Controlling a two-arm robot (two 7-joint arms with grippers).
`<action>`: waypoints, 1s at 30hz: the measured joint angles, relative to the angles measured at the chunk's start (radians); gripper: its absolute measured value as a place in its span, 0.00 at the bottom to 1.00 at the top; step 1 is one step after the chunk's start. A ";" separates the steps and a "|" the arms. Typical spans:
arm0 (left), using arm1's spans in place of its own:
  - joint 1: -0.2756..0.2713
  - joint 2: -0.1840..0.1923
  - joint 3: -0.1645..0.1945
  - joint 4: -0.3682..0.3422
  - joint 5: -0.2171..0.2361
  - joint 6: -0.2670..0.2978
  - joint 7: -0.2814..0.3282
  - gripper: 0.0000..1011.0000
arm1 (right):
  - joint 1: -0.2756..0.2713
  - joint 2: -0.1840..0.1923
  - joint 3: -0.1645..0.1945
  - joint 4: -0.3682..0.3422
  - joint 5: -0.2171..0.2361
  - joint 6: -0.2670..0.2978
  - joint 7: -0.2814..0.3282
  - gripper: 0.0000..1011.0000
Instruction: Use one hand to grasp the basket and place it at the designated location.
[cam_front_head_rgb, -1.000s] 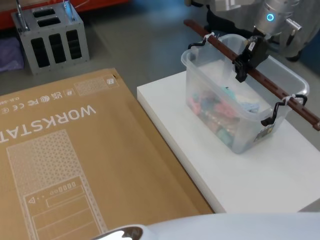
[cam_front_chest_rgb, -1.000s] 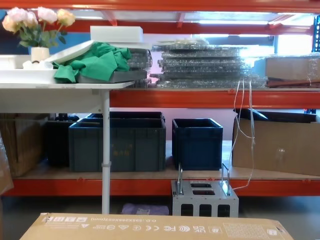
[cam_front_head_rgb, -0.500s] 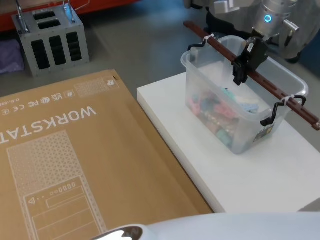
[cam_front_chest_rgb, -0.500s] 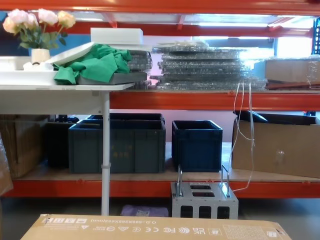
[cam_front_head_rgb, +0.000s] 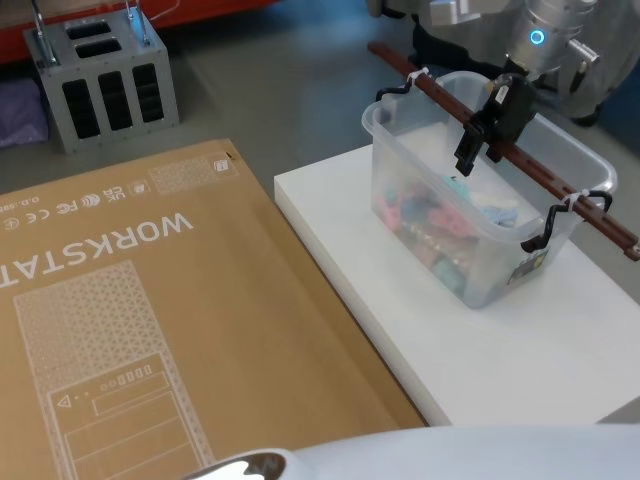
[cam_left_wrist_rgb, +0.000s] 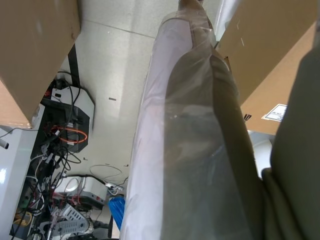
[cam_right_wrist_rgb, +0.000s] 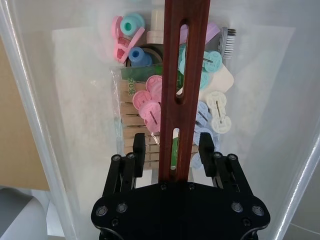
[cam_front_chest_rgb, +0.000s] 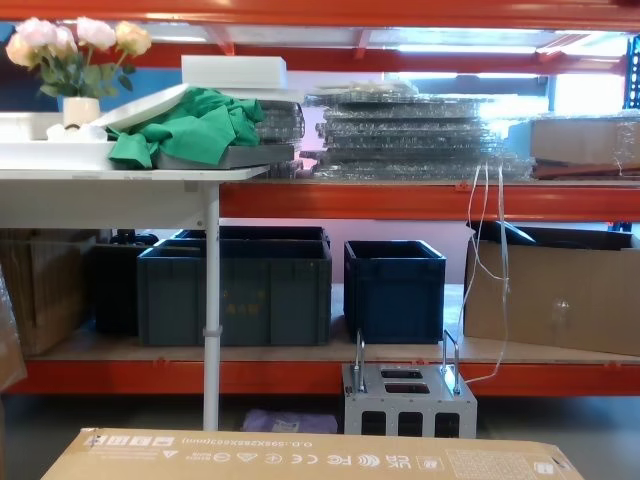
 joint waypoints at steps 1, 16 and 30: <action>0.000 0.000 0.000 0.000 0.000 0.000 0.000 0.00 | 0.000 0.000 0.000 0.000 0.000 0.000 0.000 0.63; 0.000 0.000 0.000 0.000 0.000 0.000 0.000 0.00 | -0.012 0.009 0.027 -0.009 0.001 -0.014 -0.003 0.99; 0.000 0.000 0.000 0.000 0.000 0.000 0.000 0.00 | -0.016 0.054 0.069 -0.079 0.004 0.008 -0.021 0.99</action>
